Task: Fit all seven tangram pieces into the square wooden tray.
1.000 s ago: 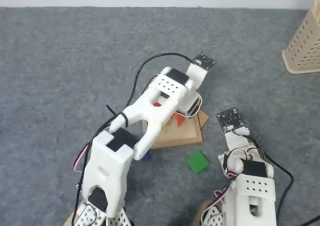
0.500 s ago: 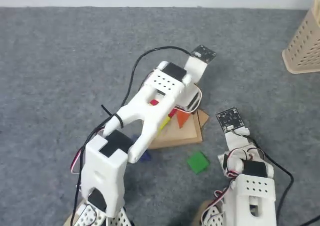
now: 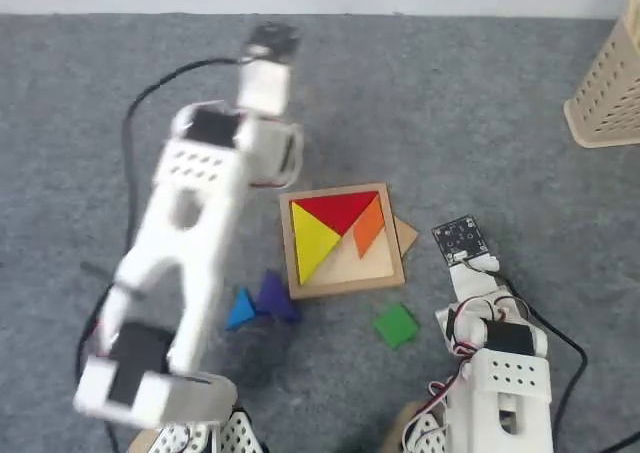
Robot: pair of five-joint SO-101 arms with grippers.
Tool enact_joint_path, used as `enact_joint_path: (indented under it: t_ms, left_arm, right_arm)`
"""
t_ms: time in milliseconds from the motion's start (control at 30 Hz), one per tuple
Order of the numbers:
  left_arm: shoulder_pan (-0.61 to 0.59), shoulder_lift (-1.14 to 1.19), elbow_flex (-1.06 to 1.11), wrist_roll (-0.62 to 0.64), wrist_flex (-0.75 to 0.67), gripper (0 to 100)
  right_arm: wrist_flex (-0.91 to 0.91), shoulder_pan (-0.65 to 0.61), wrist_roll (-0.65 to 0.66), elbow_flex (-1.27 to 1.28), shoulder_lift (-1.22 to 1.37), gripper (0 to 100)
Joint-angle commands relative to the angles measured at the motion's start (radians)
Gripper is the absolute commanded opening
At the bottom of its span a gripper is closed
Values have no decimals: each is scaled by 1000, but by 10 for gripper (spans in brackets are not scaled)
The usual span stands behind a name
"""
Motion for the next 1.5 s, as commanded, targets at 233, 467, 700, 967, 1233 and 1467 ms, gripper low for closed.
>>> enact_joint_path:
  t_ms: [233,467,700,967,1233,1467]
  left_arm:
    - [-304,-382,699,2,-381,163]
    - [-313,-445,825,-55,-428,163]
    - [-370,-443,920,-54,-623,163]
    - [-367,-445,926,-54,-632,162]
    - [-367,-445,924,-54,-632,162]
    - [-367,-445,924,-54,-632,162]
  right_arm:
    - [96,-47,6,-193,-15,6]
    - [162,-236,-97,-516,222,6]
    - [5,-455,-152,-815,690,6]
    - [-105,-493,-250,-1056,1093,6]
    - [-119,-487,-250,-1145,1257,6]
    - [-41,-493,-250,-1142,1260,6]
